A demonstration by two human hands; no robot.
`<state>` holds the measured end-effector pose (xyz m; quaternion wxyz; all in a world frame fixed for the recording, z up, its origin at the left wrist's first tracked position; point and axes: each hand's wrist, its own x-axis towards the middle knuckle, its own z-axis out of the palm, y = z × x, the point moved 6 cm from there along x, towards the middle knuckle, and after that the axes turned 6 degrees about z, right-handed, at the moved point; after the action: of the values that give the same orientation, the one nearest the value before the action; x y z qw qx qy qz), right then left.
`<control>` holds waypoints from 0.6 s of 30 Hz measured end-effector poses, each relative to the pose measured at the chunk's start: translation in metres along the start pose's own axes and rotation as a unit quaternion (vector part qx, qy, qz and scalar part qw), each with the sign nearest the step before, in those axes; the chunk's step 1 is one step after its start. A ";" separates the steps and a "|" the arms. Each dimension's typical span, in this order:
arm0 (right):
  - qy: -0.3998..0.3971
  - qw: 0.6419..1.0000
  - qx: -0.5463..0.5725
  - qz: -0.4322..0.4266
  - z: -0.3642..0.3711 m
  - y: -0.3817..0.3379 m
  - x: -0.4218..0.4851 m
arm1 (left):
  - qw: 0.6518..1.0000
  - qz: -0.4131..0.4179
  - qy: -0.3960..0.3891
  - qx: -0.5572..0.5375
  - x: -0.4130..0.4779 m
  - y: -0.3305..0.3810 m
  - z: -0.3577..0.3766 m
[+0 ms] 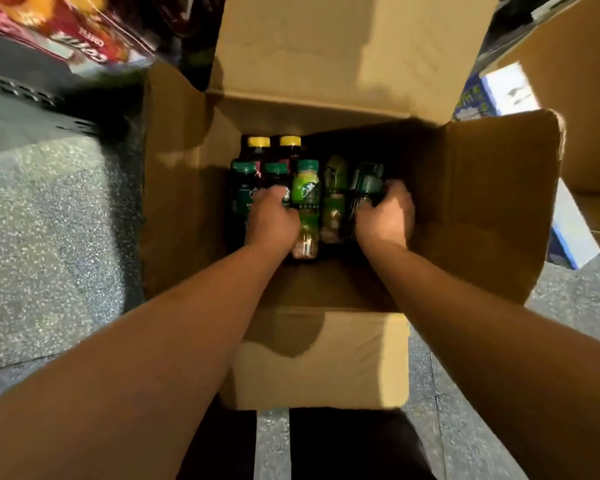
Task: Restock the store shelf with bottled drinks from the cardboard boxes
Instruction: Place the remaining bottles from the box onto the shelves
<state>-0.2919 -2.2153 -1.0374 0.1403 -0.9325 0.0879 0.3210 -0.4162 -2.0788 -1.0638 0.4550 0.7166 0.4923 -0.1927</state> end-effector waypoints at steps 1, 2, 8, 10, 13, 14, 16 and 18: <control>-0.001 0.999 0.011 -0.042 0.002 -0.006 -0.002 | 1.000 0.002 -0.006 -0.009 0.001 0.001 0.004; -0.021 0.997 0.016 -0.073 0.008 -0.011 -0.004 | 1.000 -0.004 -0.011 -0.026 0.001 0.002 0.009; -0.138 0.986 -0.092 0.002 0.060 -0.021 0.005 | 0.987 -0.103 -0.071 -0.096 0.007 -0.005 0.032; -0.156 0.979 -0.125 0.040 0.067 -0.017 0.015 | 0.984 -0.122 -0.084 -0.104 0.011 -0.009 0.034; -0.166 0.973 -0.148 0.061 0.072 -0.009 0.024 | 0.980 -0.127 -0.108 -0.105 0.019 -0.010 0.035; -0.159 0.973 -0.152 0.062 0.074 -0.008 0.025 | 0.981 -0.125 -0.110 -0.100 0.022 -0.011 0.034; -0.146 0.973 -0.164 0.070 0.076 -0.008 0.026 | 0.980 -0.127 -0.117 -0.099 0.027 -0.014 0.035; -0.167 0.974 -0.123 0.090 0.080 -0.006 0.030 | 0.973 -0.131 -0.153 -0.111 0.027 -0.015 0.043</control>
<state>-0.3131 -2.1862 -1.1155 0.0083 -0.8643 0.1064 0.4915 -0.4103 -2.0993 -1.1119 0.5726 0.5525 0.5250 -0.3022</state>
